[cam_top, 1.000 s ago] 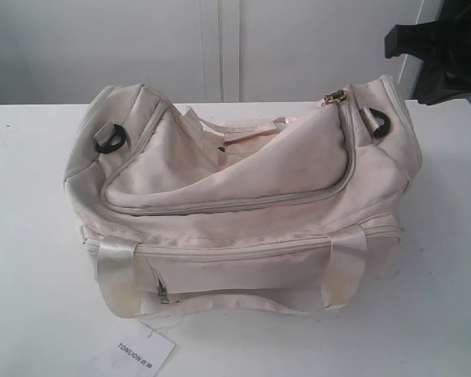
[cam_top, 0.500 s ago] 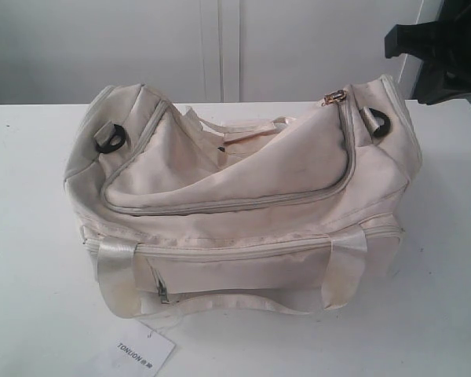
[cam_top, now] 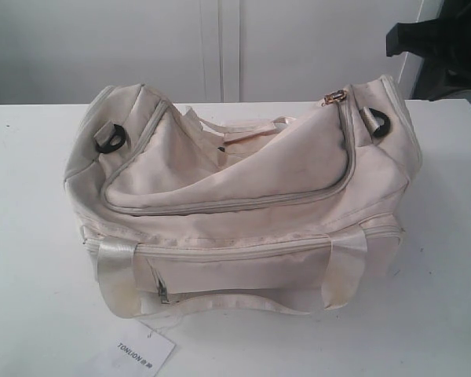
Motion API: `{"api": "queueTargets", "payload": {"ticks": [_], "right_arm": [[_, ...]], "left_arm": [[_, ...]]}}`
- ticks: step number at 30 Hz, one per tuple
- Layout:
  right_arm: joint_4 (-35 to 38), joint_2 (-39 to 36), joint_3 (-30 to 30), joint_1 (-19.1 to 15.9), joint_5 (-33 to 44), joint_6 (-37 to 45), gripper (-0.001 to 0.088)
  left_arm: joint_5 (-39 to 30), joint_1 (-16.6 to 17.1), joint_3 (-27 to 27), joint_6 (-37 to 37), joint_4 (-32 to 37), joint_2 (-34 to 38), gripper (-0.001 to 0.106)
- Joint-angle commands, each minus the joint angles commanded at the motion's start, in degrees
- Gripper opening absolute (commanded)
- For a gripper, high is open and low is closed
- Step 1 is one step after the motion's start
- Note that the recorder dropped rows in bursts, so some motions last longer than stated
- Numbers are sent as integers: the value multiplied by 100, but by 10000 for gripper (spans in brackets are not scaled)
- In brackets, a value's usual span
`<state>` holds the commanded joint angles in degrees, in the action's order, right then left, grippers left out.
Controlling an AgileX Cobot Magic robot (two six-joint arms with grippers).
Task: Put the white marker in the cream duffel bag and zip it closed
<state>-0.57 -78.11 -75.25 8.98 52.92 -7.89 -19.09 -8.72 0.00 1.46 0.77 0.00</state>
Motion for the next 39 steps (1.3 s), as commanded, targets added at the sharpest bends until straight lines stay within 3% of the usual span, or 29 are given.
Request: {"api": "queueTargets", "payload": {"ticks": [11,23,29,39], "right_arm": [[-1816,91,9,0,194,-901,0],[-1942,2234,1411,-135,-273,-714,0],[-1887,3274,2197,-635,-973,-724,0],[-1545,5103,3458,-1289,-1111,-724,0]], "left_arm": [[0,0,0,0,0,0,0],[0,0,0,0,0,0,0],[0,0,0,0,0,0,0],[0,0,0,0,0,0,0]]}}
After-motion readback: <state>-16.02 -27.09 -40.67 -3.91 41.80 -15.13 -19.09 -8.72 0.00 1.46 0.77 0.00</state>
